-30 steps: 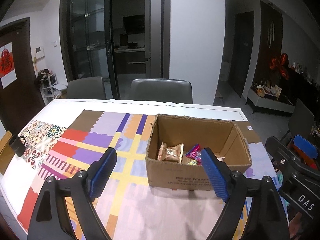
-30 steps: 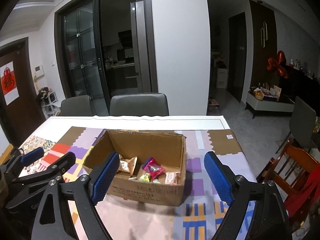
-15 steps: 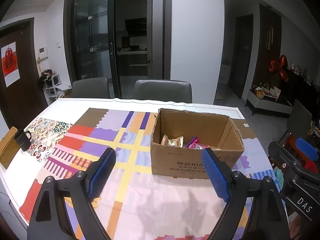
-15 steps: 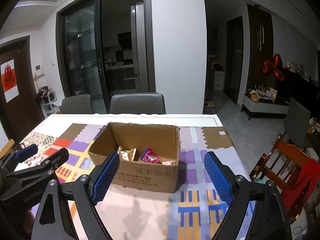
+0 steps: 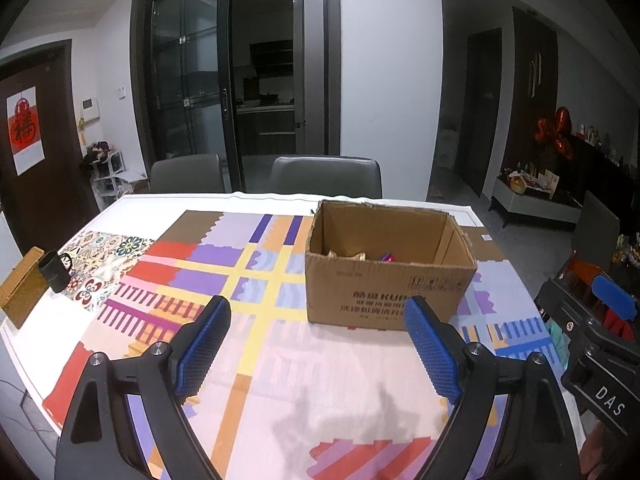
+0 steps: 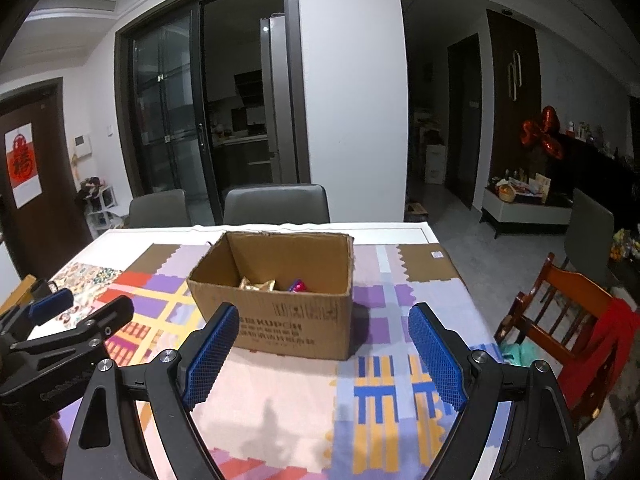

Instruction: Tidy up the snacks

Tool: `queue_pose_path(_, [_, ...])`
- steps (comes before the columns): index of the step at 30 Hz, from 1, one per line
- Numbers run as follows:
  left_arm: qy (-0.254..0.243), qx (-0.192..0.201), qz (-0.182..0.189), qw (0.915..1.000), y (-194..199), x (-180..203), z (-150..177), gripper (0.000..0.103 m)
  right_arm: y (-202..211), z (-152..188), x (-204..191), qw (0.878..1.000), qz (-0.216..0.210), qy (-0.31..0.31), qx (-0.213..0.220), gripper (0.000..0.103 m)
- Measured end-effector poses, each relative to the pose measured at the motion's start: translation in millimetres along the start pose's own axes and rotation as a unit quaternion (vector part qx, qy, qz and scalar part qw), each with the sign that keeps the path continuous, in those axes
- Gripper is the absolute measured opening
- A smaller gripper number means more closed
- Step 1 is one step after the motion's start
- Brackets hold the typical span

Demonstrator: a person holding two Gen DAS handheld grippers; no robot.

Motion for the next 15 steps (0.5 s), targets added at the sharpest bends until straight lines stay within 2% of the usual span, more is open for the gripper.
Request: queue_pose_path(15, [-0.015, -0.006, 0.003, 0.9999, 28, 2, 41, 0.089, 28, 38, 12, 1.000, 0.009, -0.007, -0.010, 0.087])
Point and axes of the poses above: each gripper's, at about its wrist camera, not at the fingertips, and y roughly against the way its jaws point, x to its right, z to its underside, the point moved 8 cm from there along -y, roughly the way its jaws point
